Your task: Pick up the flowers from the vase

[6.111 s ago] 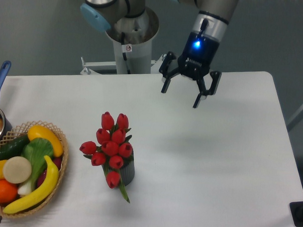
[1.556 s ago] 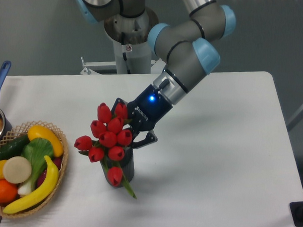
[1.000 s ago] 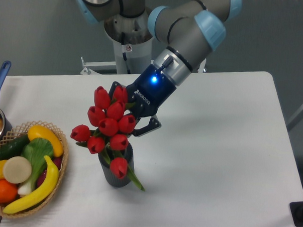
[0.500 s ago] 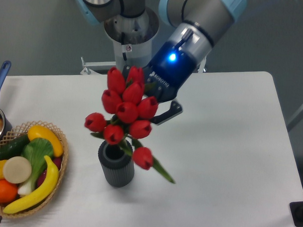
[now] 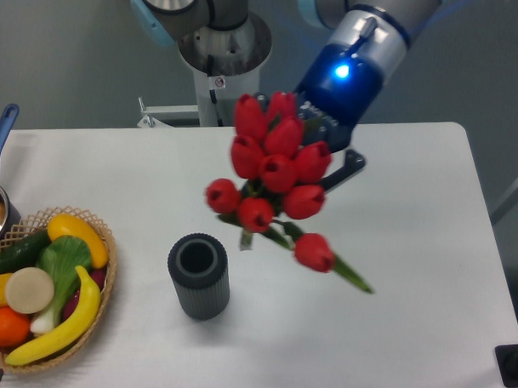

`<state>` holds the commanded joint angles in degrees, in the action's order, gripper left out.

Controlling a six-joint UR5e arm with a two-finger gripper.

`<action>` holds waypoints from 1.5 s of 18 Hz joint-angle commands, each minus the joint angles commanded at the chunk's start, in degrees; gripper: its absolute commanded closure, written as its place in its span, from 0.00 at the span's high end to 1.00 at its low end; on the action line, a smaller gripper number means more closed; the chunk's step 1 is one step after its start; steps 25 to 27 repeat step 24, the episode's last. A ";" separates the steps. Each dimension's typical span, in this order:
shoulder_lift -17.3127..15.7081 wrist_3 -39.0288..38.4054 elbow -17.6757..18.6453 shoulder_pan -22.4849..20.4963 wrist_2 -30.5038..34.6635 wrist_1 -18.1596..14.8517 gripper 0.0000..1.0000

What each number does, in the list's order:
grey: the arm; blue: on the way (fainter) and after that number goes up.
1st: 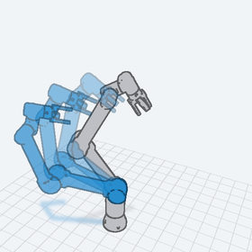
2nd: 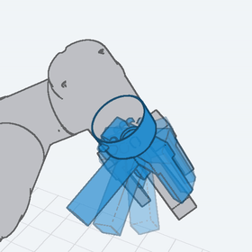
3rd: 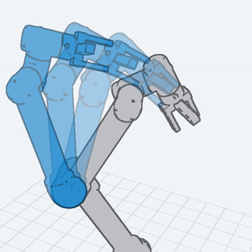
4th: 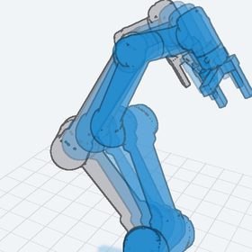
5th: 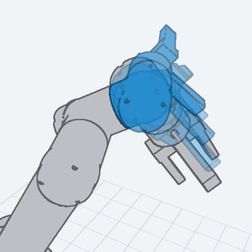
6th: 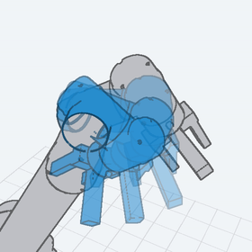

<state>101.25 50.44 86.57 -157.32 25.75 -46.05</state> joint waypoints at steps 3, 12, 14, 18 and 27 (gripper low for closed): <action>0.00 0.79 0.44 -2.81 0.00 0.18 0.44; 0.00 5.18 3.60 -9.84 0.18 0.00 0.44; -0.09 5.36 4.66 -9.94 0.26 0.17 0.44; -0.09 5.28 5.10 -10.64 0.35 0.09 0.44; -0.26 5.28 5.36 -10.64 0.35 0.09 0.44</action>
